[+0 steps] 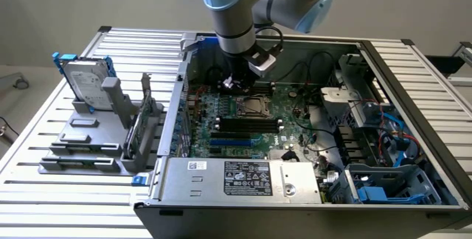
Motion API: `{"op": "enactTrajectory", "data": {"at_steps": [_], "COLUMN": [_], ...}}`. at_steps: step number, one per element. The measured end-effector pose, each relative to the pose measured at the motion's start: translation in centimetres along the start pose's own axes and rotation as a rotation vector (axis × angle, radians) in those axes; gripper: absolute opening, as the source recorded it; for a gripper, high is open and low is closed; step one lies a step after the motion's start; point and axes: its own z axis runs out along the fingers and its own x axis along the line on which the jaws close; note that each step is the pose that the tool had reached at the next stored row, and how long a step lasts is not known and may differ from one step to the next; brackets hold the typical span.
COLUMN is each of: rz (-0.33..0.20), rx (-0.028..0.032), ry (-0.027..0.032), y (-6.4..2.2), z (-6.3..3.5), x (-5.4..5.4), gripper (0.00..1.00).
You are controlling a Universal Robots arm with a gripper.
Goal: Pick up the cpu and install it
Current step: 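Install the first cpu locking lever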
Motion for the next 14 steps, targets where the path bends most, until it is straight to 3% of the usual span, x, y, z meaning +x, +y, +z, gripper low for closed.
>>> {"op": "enactTrajectory", "data": {"at_steps": [14], "rz": [0.0], "rx": [0.0013], "ry": [0.0011], "y": [0.3], "z": [0.12], "x": [0.34], "gripper": [0.11]}}
